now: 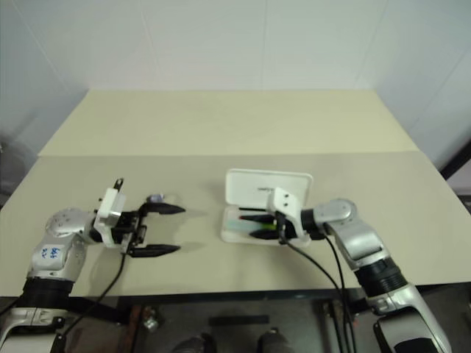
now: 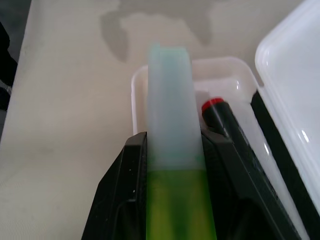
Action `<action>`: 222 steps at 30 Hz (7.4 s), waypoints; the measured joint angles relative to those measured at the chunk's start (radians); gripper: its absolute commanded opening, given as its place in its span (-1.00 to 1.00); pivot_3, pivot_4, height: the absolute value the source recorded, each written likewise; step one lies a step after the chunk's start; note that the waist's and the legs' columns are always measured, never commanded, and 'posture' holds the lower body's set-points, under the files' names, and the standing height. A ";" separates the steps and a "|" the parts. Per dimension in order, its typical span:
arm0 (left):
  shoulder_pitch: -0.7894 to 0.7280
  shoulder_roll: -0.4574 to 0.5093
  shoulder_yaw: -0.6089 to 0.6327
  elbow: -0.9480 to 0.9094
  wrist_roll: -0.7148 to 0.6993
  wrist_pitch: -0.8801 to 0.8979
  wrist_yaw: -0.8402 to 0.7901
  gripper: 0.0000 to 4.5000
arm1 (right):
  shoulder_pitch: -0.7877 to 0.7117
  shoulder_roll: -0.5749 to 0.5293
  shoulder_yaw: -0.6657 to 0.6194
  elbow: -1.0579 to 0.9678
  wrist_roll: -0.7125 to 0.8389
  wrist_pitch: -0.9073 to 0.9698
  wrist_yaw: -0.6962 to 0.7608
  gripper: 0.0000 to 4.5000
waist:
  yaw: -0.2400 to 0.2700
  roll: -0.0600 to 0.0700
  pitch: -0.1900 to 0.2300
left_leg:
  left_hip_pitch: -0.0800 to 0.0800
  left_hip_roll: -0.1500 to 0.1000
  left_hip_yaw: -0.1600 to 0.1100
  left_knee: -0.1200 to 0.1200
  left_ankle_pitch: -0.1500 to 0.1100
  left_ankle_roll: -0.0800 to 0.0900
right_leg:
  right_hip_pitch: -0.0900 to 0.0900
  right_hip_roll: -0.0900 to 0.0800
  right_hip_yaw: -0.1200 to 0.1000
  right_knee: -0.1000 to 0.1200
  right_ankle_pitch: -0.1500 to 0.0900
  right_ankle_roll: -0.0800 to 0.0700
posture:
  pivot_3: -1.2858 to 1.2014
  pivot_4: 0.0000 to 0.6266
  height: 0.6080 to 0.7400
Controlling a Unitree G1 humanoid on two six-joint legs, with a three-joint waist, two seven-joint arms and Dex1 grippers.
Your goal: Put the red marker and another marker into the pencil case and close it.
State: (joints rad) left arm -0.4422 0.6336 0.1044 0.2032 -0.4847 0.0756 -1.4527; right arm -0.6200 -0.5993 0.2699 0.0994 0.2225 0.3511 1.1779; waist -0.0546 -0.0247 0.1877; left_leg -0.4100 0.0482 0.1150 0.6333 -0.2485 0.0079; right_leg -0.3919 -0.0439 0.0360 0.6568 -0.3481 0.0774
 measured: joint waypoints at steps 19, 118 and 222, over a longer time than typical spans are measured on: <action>0.015 0.049 0.033 -0.006 -0.018 0.007 -0.013 1.00 | -0.001 0.000 -0.002 0.013 -0.014 -0.003 0.017 0.97 | -0.001 0.000 0.000 | 0.000 0.000 0.000 0.000 0.000 0.000 | 0.000 0.000 0.000 0.000 0.000 0.000 | 0.03 -0.52 1.00; -0.673 -0.011 -0.141 1.142 0.683 -0.290 0.445 -0.45 | 0.245 -0.208 -0.389 -0.061 0.231 -0.068 0.039 1.00 | 0.039 -0.004 0.001 | 0.001 -0.001 0.005 0.013 -0.003 0.005 | 0.001 -0.001 -0.003 0.006 0.002 0.004 | 0.03 -0.52 1.00; -0.569 -0.600 -0.633 0.223 0.572 0.406 0.518 -0.84 | 0.476 -0.329 -0.564 0.021 0.316 -0.155 0.253 1.00 | 0.027 -0.004 0.001 | 0.004 -0.001 0.003 0.013 -0.002 0.001 | 0.008 0.002 0.007 0.000 0.002 0.006 | 0.03 -0.52 1.00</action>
State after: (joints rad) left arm -1.0110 0.0337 -0.5291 0.4267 0.0870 0.4814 -0.9347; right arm -0.1445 -0.9286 -0.2945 0.1203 0.5380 0.1958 1.4312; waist -0.0272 -0.0283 0.1888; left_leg -0.4062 0.0475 0.1181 0.6465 -0.2501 0.0093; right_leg -0.3836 -0.0423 0.0426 0.6565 -0.3457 0.0829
